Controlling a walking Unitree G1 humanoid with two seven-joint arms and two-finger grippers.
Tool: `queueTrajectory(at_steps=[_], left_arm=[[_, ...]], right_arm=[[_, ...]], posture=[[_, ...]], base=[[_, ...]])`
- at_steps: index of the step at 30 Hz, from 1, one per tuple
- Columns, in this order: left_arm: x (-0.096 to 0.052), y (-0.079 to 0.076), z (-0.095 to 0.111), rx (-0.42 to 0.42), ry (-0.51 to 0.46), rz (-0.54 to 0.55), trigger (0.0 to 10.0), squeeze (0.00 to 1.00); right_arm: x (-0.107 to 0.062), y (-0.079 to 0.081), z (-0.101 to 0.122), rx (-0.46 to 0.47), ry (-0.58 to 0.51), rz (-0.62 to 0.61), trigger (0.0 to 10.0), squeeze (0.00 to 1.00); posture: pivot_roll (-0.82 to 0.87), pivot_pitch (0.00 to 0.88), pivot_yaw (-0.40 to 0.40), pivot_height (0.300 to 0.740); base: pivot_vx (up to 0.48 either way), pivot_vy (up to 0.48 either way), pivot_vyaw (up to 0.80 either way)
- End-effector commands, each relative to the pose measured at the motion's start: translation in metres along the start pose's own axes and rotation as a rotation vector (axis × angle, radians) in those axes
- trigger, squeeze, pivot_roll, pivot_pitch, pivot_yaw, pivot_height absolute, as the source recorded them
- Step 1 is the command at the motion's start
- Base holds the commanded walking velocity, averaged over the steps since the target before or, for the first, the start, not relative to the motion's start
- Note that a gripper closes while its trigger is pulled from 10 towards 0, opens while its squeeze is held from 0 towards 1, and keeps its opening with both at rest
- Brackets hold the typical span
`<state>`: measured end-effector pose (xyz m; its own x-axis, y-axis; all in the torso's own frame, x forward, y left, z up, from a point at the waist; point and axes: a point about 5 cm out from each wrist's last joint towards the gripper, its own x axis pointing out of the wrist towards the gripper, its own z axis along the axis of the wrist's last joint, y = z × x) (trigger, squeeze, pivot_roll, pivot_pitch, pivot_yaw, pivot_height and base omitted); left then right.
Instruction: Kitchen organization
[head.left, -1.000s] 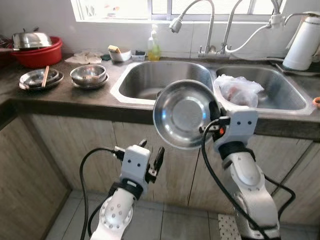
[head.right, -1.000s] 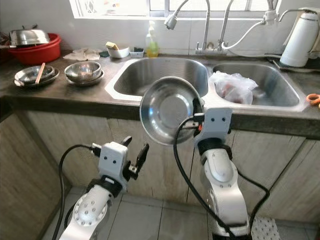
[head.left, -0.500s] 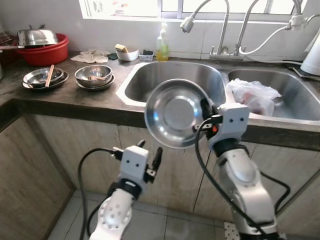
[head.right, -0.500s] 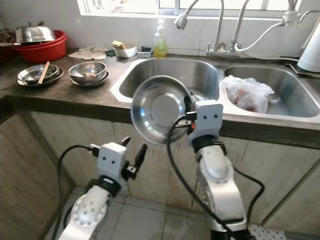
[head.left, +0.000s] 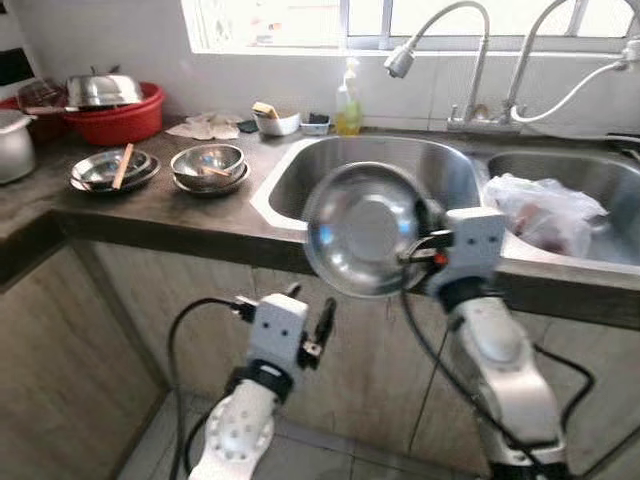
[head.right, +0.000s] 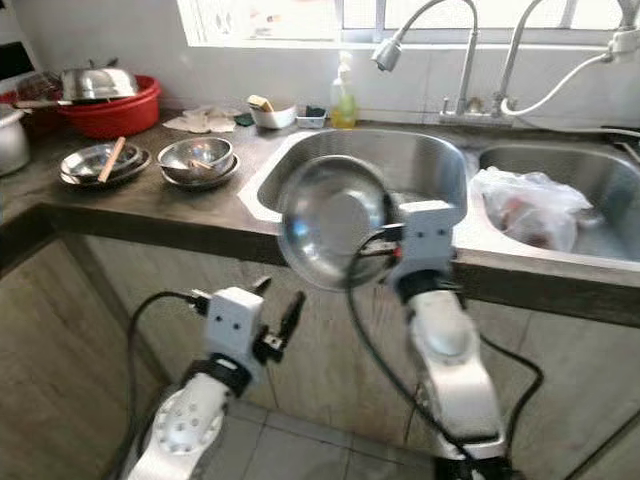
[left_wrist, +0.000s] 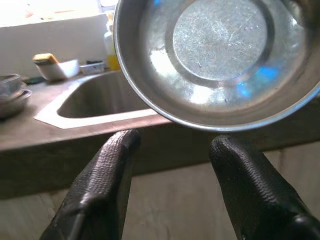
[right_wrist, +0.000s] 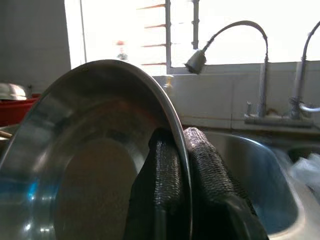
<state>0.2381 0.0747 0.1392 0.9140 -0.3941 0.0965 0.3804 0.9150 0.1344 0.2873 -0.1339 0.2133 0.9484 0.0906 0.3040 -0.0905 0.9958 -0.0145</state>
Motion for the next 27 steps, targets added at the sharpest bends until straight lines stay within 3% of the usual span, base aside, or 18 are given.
queueTrajectory(at_steps=[1,27], left_arm=[[-0.001,0.007,0.0,0.015,-0.003,0.015,10.0,0.0],[0.0,0.007,-0.002,0.009,0.005,0.029,10.0,0.0]], right_arm=[[0.003,0.009,0.008,0.023,-0.042,0.031,10.0,0.0],[0.012,-0.004,0.013,-0.003,-0.066,-0.019,10.0,0.0]], posture=[[0.03,0.0,-0.01,0.74],[0.03,0.0,-0.013,0.74]], base=[[0.33,0.0,0.0],[0.346,0.0,0.0]])
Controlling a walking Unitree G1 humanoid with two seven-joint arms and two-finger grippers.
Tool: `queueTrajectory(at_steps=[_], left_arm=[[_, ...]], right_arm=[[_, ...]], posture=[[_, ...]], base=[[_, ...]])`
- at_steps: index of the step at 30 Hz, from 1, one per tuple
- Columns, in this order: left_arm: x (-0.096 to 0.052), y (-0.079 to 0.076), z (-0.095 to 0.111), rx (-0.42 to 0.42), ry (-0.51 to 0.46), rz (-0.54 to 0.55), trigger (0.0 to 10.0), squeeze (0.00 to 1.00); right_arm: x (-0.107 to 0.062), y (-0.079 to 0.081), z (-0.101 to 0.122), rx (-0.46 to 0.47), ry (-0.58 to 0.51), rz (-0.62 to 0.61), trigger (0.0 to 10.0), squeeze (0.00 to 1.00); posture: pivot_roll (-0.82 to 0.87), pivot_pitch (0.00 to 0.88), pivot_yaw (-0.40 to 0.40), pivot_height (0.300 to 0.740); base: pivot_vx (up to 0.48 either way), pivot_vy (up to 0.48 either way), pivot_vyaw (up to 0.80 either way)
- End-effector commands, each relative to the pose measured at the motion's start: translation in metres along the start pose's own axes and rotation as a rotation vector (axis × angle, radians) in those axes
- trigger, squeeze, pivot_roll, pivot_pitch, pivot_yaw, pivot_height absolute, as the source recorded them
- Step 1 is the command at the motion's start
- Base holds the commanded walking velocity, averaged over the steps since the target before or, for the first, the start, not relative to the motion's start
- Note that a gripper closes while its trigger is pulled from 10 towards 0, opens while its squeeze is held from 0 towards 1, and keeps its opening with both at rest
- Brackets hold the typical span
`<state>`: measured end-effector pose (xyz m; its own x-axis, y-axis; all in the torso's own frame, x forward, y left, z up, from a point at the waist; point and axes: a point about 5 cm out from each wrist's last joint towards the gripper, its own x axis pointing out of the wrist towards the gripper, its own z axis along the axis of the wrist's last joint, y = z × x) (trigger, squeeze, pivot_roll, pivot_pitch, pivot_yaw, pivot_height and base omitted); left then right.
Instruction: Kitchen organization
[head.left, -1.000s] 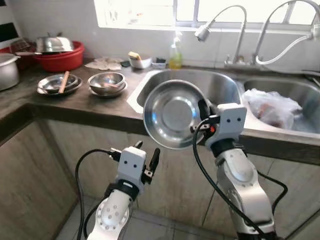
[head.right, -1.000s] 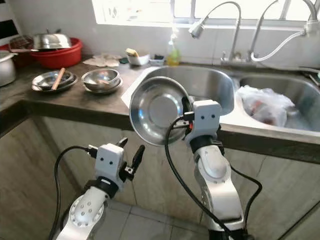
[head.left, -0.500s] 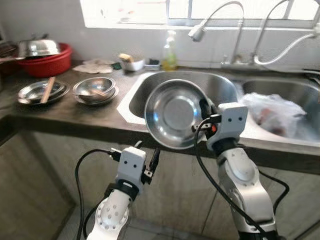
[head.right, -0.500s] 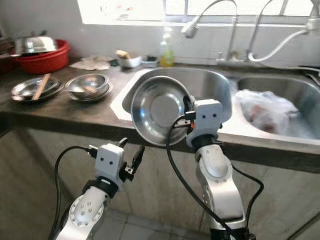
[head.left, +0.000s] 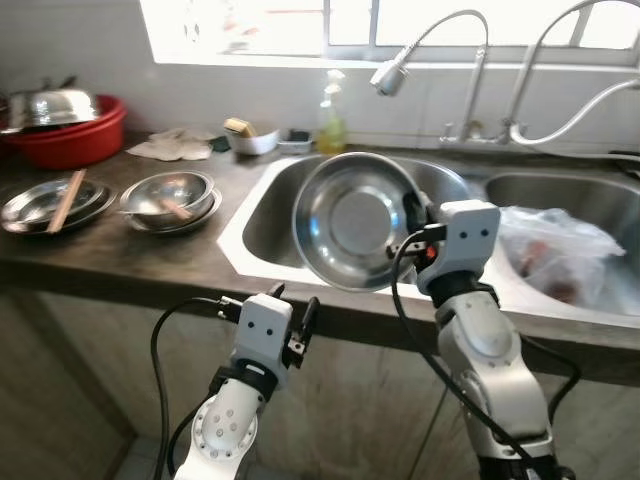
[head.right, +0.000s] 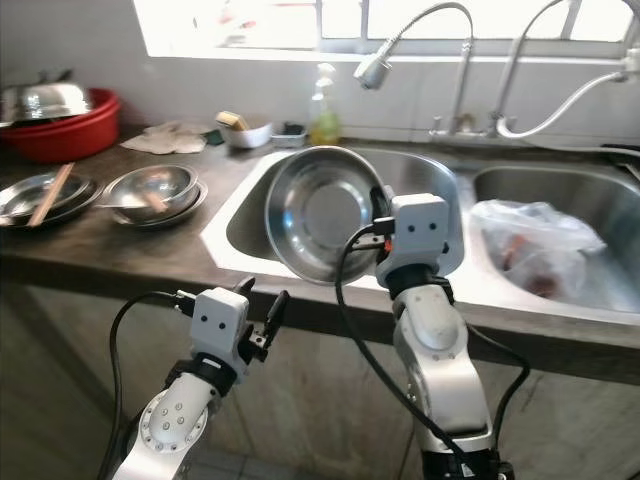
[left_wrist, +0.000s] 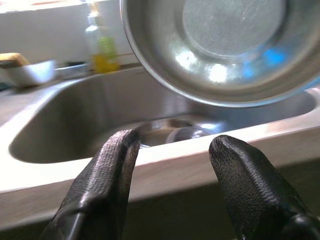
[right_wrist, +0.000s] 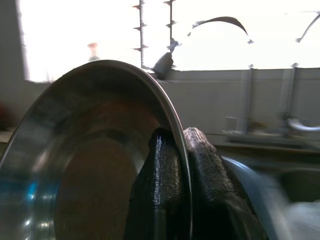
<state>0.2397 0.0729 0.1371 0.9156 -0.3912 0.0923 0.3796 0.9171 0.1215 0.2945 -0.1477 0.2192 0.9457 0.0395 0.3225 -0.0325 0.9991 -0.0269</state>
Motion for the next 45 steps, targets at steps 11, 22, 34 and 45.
queueTrajectory(at_steps=[11,22,34,45], left_arm=[[-0.003,0.01,-0.001,0.026,0.006,0.03,10.0,0.0],[-0.004,0.009,-0.003,0.017,0.021,0.028,10.0,0.0],[-0.008,0.006,-0.004,0.007,0.04,0.006,10.0,0.0],[-0.016,0.006,-0.003,0.018,0.052,0.007,10.0,0.0]], right_arm=[[0.007,0.008,0.004,0.024,-0.013,0.039,10.0,0.0],[0.008,0.003,-0.011,0.007,0.089,0.051,10.0,0.0],[0.024,-0.011,-0.044,-0.045,0.324,-0.003,10.0,0.0],[0.046,-0.032,-0.081,-0.063,0.553,-0.14,10.0,0.0]], posture=[[0.03,0.0,-0.019,0.74],[0.04,0.0,-0.024,0.74],[0.04,0.018,-0.021,0.74],[0.08,0.036,-0.04,0.74]], base=[[0.349,0.0,0.0],[0.258,0.0,0.0],[0.0,0.0,0.0],[0.0,0.0,0.0]])
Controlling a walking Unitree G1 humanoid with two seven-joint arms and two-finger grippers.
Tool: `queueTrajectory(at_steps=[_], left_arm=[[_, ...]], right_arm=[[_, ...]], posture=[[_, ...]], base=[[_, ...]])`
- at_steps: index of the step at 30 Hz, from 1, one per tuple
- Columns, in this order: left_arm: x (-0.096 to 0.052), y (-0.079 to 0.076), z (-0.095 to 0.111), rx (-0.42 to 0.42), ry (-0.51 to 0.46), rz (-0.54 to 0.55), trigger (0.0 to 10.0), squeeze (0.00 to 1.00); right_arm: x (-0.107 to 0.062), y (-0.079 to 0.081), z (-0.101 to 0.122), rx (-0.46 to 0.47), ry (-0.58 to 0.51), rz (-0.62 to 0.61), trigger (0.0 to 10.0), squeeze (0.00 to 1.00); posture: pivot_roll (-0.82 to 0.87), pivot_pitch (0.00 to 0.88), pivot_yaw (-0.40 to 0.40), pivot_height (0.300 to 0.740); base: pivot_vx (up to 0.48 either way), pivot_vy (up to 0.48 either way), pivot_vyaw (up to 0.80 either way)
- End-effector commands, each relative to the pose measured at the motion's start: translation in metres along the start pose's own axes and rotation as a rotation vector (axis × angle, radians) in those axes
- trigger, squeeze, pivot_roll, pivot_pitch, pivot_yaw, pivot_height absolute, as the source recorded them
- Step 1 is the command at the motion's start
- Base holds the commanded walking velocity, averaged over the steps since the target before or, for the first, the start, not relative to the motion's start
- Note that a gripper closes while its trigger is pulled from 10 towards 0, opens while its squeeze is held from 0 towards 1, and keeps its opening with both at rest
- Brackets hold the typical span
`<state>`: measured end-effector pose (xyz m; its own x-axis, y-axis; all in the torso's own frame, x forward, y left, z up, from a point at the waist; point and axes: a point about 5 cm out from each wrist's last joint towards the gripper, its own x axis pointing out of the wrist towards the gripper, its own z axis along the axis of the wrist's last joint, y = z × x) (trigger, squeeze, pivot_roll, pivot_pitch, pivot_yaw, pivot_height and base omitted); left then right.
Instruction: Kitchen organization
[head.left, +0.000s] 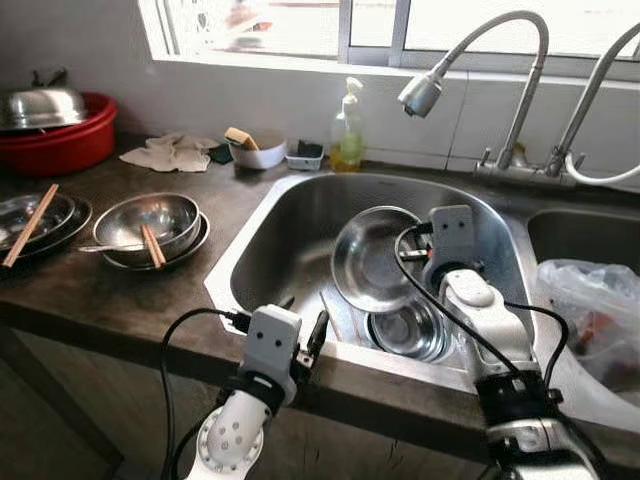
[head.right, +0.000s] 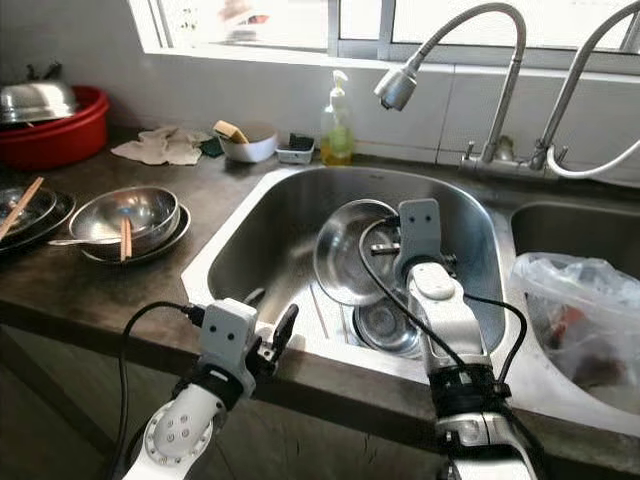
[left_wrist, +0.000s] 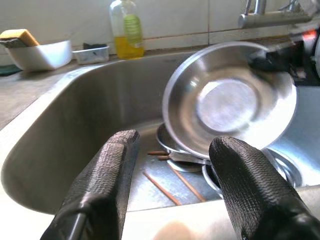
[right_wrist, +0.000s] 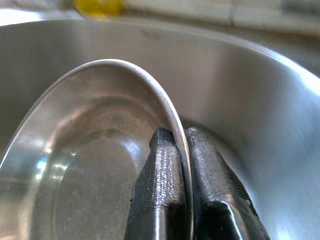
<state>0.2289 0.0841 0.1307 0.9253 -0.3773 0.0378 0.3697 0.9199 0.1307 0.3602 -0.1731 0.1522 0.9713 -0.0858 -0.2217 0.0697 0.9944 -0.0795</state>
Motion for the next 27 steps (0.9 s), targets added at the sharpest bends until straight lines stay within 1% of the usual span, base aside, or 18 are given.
queueTrajectory(at_steps=[1,2,3,4,8,10,11,12,14,15,22,25,26,27], left_arm=[[-0.001,0.0,0.003,0.008,-0.004,-0.003,10.0,0.0],[-0.001,0.0,0.003,0.008,-0.004,-0.003,10.0,0.0],[-0.005,0.0,0.002,0.013,0.005,-0.002,10.0,0.0],[-0.007,0.001,0.002,0.014,0.009,-0.002,10.0,0.0],[-0.008,0.0,0.002,0.014,0.01,-0.003,10.0,0.0],[-0.008,-0.001,0.002,0.011,0.012,-0.007,10.0,0.0],[-0.008,-0.001,0.002,0.011,0.012,-0.007,10.0,0.0],[-0.009,-0.002,0.003,0.003,0.011,-0.018,10.0,0.0],[-0.009,-0.002,0.003,0.001,0.011,-0.02,10.0,0.0],[-0.01,-0.002,0.004,0.0,0.009,-0.018,10.0,0.0],[-0.009,-0.001,0.004,0.002,0.01,-0.015,10.0,0.0],[-0.007,-0.001,0.004,0.003,0.009,-0.012,10.0,0.0],[-0.006,-0.001,0.004,0.003,0.008,-0.01,10.0,0.0],[-0.006,-0.001,0.004,0.003,0.006,-0.008,10.0,0.0]], right_arm=[[0.004,-0.006,0.007,0.007,-0.004,-0.038,10.0,0.0],[0.004,-0.006,0.007,0.007,-0.004,-0.038,10.0,0.0],[0.008,-0.011,0.0,0.031,0.037,-0.063,10.0,0.0],[0.008,-0.011,-0.005,0.045,0.065,-0.056,10.0,0.0],[0.008,-0.011,-0.008,0.045,0.081,-0.058,10.0,0.0],[0.008,-0.011,-0.016,0.051,0.118,-0.065,10.0,0.0],[0.008,-0.011,-0.016,0.051,0.118,-0.065,10.0,0.0],[0.008,-0.012,-0.025,0.048,0.155,-0.074,10.0,0.14],[0.008,-0.013,-0.027,0.047,0.164,-0.077,10.0,0.14],[0.007,-0.013,-0.031,0.054,0.176,-0.08,10.0,1.0],[0.007,-0.011,-0.032,0.063,0.169,-0.079,10.0,1.0],[0.007,-0.013,-0.025,0.077,0.128,-0.096,10.0,1.0],[0.007,-0.014,-0.021,0.086,0.106,-0.104,10.0,0.67],[0.006,-0.015,-0.016,0.093,0.073,-0.114,10.0,0.0]], posture=[[0.08,0.036,-0.04,0.74],[0.08,0.036,-0.04,0.74],[0.08,0.044,-0.04,0.74],[0.08,0.046,-0.04,0.74],[0.08,0.049,-0.039,0.74],[0.08,0.05,-0.04,0.74],[0.08,0.05,-0.04,0.74],[0.08,0.05,-0.038,0.74],[0.08,0.05,-0.038,0.74],[0.09,0.051,-0.042,0.74],[0.09,0.049,-0.039,0.74],[0.09,0.048,-0.039,0.74],[0.09,0.047,-0.041,0.74],[0.09,0.045,-0.043,0.74]], base=[[0.0,0.0,0.0],[0.0,0.0,0.0],[0.0,0.0,0.0],[0.0,0.0,0.0],[0.0,0.0,0.0],[0.0,0.0,0.0],[0.0,0.0,0.0],[0.0,0.0,0.0],[0.0,0.0,0.0],[0.0,0.0,0.0],[0.0,0.0,0.0],[0.0,0.0,0.0],[0.0,0.0,0.0],[0.0,0.0,0.0]])
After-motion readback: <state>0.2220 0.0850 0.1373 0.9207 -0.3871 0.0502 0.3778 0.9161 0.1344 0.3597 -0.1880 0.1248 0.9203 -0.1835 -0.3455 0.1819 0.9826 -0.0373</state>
